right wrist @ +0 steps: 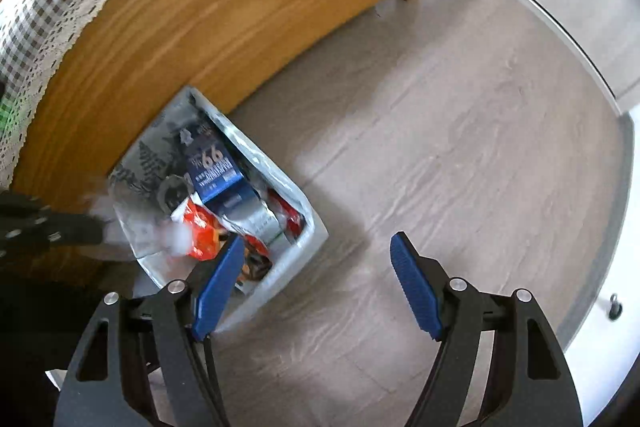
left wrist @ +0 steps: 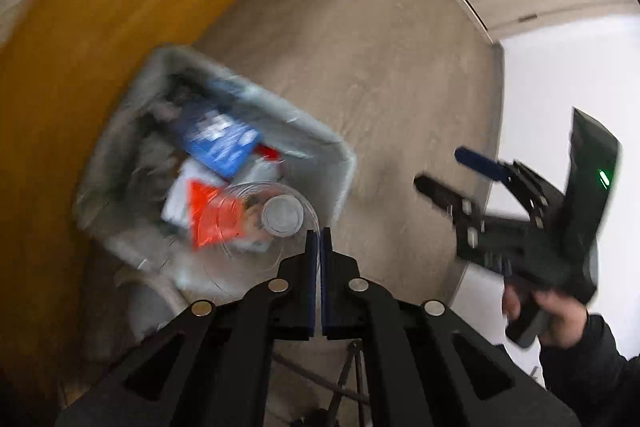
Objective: Collect trash
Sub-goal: 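Carry both items to the floor bin and open both tools over it, then move both tools back over the milk carton on the bed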
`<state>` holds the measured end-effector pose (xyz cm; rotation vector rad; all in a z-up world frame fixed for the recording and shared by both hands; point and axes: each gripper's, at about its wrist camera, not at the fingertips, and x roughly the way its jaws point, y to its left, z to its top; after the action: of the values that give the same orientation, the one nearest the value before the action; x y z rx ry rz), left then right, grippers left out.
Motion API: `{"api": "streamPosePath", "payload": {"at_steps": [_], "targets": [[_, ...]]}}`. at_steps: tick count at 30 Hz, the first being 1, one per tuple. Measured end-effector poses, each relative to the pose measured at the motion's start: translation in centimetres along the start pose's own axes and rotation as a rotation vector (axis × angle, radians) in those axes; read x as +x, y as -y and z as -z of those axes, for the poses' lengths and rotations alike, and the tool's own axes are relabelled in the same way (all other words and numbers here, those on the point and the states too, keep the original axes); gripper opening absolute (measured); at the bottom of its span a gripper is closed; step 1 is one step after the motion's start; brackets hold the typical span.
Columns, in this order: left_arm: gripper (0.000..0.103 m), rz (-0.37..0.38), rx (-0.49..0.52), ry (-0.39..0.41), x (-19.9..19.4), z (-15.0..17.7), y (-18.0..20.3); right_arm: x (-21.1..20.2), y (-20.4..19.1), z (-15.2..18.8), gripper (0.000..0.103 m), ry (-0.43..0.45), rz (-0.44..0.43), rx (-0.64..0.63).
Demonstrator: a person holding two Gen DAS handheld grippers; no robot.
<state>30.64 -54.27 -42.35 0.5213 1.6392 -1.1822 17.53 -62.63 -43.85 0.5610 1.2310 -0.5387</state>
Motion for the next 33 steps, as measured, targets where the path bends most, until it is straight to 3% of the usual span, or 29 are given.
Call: {"api": "streamPosePath", "payload": {"at_steps": [1, 2, 3, 4, 5, 8, 11, 18, 25, 33], "targets": [[0.000, 0.004, -0.004, -0.004, 1.2, -0.9, 0.4, -0.3, 0.5, 0.2, 0.072, -0.004, -0.003, 0.006], [0.006, -0.004, -0.005, -0.015, 2.1, -1.6, 0.5, -0.3, 0.8, 0.4, 0.072, -0.012, -0.005, 0.014], [0.030, -0.038, -0.014, -0.037, 3.2, -2.3, 0.5, -0.2, 1.0, 0.6, 0.072, -0.018, -0.005, 0.020], [0.048, -0.054, -0.035, -0.051, 4.3, -3.1, 0.4, -0.1, 1.2, 0.8, 0.072, -0.023, -0.009, 0.026], [0.051, -0.038, -0.047, -0.057, 4.6, -3.4, 0.1, 0.0, 1.2, 0.9, 0.072, -0.026, -0.011, 0.027], [0.052, 0.011, -0.081, -0.100, 4.8, -4.0, -0.6, 0.0, 1.7, 1.2, 0.072, -0.033, -0.014, 0.037], [0.052, 0.053, -0.073, -0.032, 1.8, -3.5, -0.8, 0.5, 1.6, 1.3, 0.072, -0.047, -0.021, 0.049], [0.055, 0.032, -0.066, 0.111, -5.3, -0.1, -0.3, 0.2, -1.1, 0.3, 0.072, -0.045, -0.046, -0.014], [0.058, -0.009, -0.058, 0.334, -14.8, 4.7, 1.0, -1.7, -4.8, -0.6, 0.072, -0.036, -0.041, -0.108], [0.067, -0.069, -0.121, 0.657, -27.9, 13.1, -1.9, -9.0, -11.8, -4.7, 0.072, 0.143, -0.014, -0.264]]}}
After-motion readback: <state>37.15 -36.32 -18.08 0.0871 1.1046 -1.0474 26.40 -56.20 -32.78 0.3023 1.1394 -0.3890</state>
